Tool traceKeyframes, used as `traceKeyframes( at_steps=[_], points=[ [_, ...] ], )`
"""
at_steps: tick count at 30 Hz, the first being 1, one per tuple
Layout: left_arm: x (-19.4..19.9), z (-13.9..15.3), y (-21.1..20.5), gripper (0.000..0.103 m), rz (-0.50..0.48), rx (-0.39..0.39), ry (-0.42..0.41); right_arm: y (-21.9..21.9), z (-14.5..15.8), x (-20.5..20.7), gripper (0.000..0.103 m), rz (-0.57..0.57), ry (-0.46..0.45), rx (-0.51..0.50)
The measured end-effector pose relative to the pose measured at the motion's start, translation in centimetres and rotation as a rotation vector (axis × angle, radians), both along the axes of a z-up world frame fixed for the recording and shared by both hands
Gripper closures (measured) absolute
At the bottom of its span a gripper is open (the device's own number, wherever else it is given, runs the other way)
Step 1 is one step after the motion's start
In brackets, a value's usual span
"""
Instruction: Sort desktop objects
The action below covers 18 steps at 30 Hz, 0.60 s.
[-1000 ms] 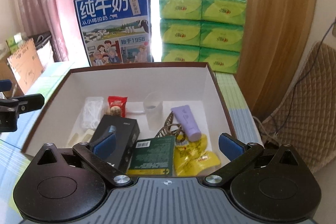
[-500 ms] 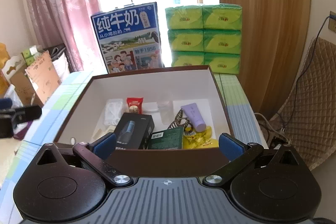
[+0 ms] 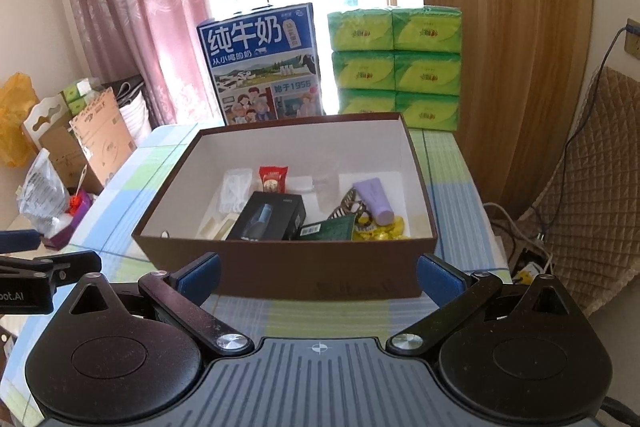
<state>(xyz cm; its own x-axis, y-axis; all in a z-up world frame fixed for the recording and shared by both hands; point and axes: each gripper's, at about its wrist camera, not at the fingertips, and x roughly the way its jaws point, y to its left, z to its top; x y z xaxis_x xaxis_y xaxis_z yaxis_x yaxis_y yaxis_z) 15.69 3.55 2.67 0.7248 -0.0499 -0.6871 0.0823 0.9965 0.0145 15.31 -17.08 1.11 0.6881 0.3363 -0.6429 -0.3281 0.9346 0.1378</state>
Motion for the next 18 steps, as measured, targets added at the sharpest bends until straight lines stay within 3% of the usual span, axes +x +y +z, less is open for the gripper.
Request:
traceKeyframes(
  at_steps=[18],
  points=[
    [-5.1,0.7,-1.3,0.001,0.049,0.008,-0.001,-1.4,0.5,-4.6,0.002,0.046,0.001,-0.026]
  ],
)
